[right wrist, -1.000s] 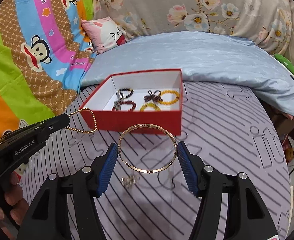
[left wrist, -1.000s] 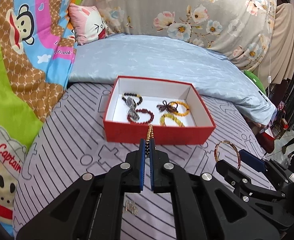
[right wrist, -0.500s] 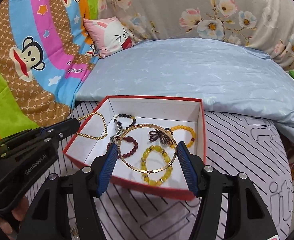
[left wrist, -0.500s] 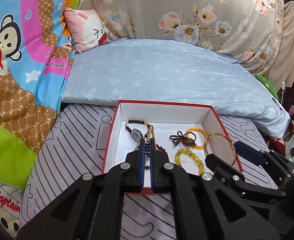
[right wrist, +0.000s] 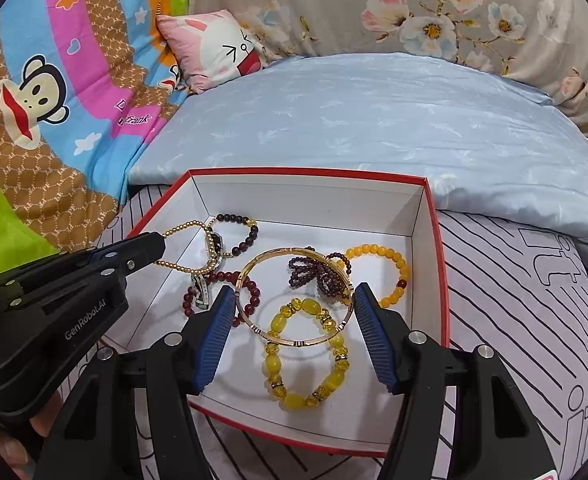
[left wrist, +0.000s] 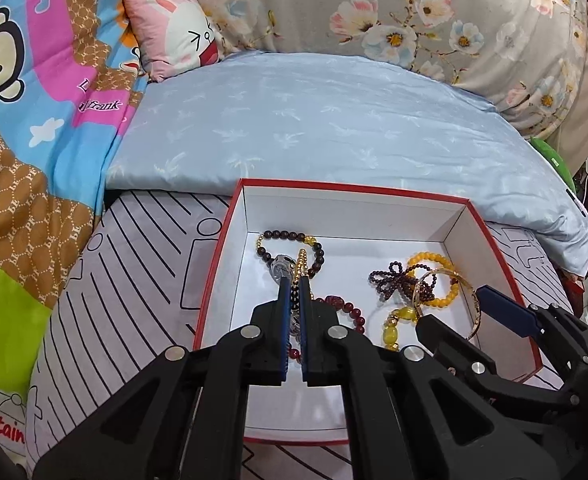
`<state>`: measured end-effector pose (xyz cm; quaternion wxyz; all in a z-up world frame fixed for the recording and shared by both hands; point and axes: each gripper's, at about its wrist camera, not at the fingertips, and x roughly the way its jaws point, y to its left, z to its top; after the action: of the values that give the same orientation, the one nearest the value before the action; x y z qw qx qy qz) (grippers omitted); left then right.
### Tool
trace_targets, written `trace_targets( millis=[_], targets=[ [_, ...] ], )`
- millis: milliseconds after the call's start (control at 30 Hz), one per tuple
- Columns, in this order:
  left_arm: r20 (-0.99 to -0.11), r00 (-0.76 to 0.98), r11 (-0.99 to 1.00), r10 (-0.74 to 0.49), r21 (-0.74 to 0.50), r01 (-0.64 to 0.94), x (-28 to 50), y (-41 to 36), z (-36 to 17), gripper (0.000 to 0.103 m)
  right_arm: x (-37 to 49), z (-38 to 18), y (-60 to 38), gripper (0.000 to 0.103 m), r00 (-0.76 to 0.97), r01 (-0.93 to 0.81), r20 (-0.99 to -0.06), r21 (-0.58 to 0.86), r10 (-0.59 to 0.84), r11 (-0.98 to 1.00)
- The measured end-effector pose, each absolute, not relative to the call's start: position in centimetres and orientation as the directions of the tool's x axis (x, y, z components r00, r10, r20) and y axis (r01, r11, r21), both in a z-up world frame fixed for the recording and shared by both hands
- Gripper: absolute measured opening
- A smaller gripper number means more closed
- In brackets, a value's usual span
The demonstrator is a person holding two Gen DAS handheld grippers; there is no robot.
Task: Organize jewelry
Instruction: 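Carry both gold bracelets into the red box and open both grippers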
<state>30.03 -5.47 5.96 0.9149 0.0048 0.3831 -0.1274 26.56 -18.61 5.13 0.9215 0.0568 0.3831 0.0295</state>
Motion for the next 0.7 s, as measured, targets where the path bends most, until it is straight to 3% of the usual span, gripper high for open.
trace_targets(
  millis=[200, 333, 700],
  targets=[
    [-0.733, 0.650, 0.975, -0.201, -0.090, 0.201, 30.4, -5.1, 4.9, 0.007, 26.1, 5.2, -18.9, 0.060, 0.713, 0.008, -0.696, 0.132, 0.086, 0.991],
    [-0.730, 0.655, 0.977, -0.194, -0.087, 0.193, 29.6, -4.8, 5.0, 0.017, 25.0, 5.6, -19.2, 0.060, 0.718, 0.014, -0.691, 0.133, 0.082, 0.991],
    [-0.717, 0.662, 0.971, -0.221, -0.100, 0.216, 25.8, -4.2, 6.7, 0.017, 20.8, 7.2, -18.2, 0.060, 0.732, 0.008, -0.676, 0.126, 0.080, 0.992]
  ],
)
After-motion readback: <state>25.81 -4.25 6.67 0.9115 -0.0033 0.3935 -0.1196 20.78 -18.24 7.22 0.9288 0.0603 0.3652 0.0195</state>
